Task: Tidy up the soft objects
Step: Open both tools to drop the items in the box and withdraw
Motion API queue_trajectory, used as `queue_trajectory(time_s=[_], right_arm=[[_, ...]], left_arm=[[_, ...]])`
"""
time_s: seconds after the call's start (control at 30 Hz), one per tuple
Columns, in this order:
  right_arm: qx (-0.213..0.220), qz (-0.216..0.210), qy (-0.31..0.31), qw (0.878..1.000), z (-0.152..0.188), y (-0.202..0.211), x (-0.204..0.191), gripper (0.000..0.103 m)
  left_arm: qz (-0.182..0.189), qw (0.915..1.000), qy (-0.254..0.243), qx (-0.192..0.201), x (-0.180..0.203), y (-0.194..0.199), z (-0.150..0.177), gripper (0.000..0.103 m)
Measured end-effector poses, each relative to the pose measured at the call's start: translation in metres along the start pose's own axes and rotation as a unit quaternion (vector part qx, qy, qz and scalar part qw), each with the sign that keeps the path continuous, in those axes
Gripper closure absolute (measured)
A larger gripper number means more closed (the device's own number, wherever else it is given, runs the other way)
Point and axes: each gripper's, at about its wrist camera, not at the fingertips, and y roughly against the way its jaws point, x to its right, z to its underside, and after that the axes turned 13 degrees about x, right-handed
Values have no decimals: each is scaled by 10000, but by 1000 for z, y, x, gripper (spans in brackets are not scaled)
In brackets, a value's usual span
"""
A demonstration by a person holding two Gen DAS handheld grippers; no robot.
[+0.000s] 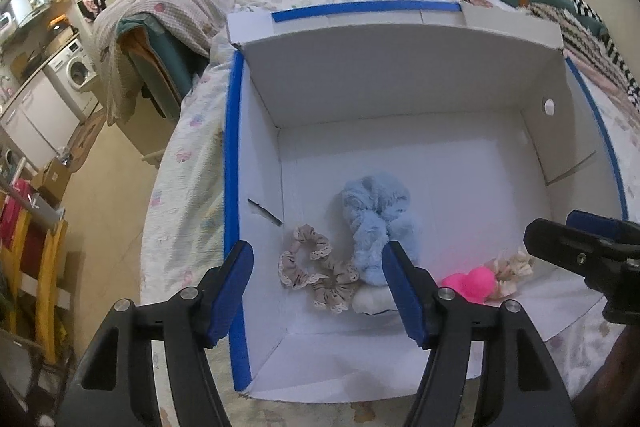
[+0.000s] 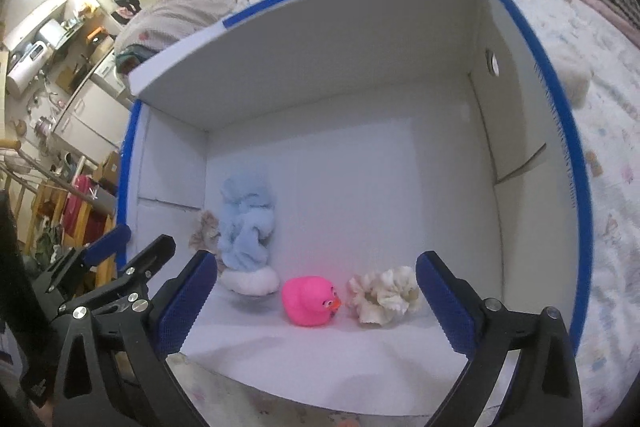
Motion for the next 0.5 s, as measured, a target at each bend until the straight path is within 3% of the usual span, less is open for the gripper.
queue_trajectory(time_s=[0.5], right_arm=[[323,127,12,9994,8,34,-1,0]], left_arm=[[65,9997,190,158,-9,35,9,39]])
